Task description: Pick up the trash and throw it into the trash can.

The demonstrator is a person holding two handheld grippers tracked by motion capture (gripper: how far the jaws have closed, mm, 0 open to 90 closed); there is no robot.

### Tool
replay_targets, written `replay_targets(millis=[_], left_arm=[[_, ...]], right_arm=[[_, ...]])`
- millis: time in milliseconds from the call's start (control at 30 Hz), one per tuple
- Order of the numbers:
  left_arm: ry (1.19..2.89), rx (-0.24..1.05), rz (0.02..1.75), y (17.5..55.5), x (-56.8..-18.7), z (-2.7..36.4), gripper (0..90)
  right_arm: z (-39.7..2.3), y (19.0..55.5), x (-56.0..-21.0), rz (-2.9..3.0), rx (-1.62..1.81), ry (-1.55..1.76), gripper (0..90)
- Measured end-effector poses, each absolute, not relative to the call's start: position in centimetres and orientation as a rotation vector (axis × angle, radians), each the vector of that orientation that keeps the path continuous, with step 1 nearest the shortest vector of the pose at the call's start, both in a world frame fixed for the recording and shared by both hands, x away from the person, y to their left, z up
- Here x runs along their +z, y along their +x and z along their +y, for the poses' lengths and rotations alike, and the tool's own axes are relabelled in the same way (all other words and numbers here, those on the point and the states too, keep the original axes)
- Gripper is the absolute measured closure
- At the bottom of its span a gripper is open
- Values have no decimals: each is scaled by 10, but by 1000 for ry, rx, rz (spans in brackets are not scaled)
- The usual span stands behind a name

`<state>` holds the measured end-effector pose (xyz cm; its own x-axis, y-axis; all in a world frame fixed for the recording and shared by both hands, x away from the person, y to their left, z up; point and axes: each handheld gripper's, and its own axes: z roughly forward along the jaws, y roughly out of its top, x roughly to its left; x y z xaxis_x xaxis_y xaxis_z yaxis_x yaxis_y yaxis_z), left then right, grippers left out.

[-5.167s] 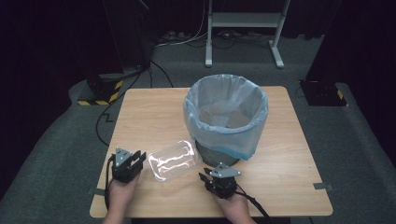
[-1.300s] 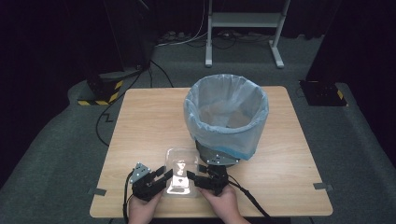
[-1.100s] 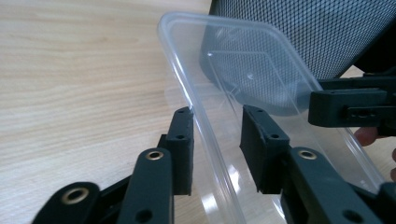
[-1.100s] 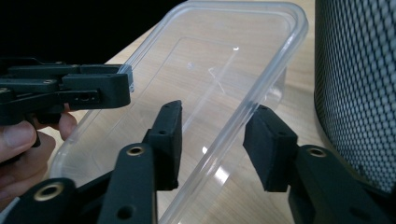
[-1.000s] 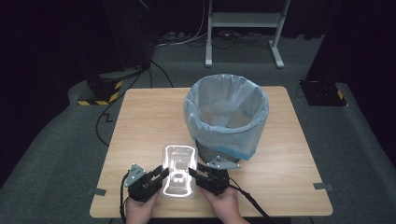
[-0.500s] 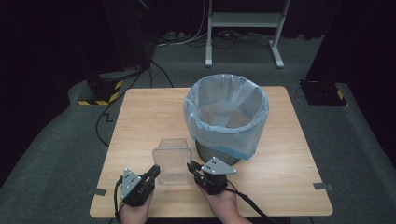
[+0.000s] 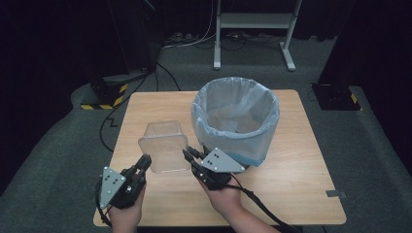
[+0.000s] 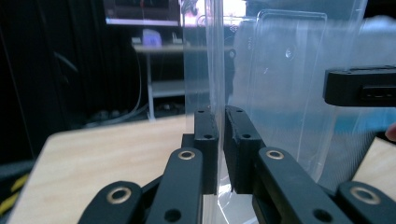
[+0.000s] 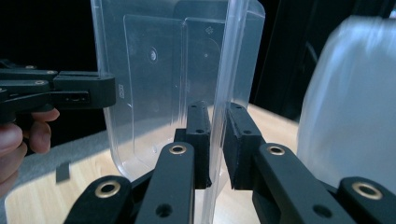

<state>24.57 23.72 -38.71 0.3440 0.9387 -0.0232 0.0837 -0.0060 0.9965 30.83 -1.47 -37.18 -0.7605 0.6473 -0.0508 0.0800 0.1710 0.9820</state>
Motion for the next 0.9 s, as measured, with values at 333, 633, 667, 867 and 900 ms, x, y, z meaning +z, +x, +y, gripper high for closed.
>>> replay_targets(millis=[333, 633, 667, 867, 900], left_arm=[[1341, 972, 916, 243, -341, 238, 839], [1304, 1024, 846, 247, -308, 230, 841], [1301, 1023, 833, 250, -303, 226, 841], [1294, 995, 776, 269, -287, 205, 842], [1294, 995, 776, 269, -287, 205, 843]], right_arm=[[-13, 303, -319, 1883, 1661, 583, 810], [-17, 303, -284, 1799, 1669, 527, 806], [-20, 304, -281, 1788, 1668, 526, 805], [-42, 309, -261, 1718, 1639, 541, 804], [-42, 309, -261, 1718, 1639, 541, 804]])
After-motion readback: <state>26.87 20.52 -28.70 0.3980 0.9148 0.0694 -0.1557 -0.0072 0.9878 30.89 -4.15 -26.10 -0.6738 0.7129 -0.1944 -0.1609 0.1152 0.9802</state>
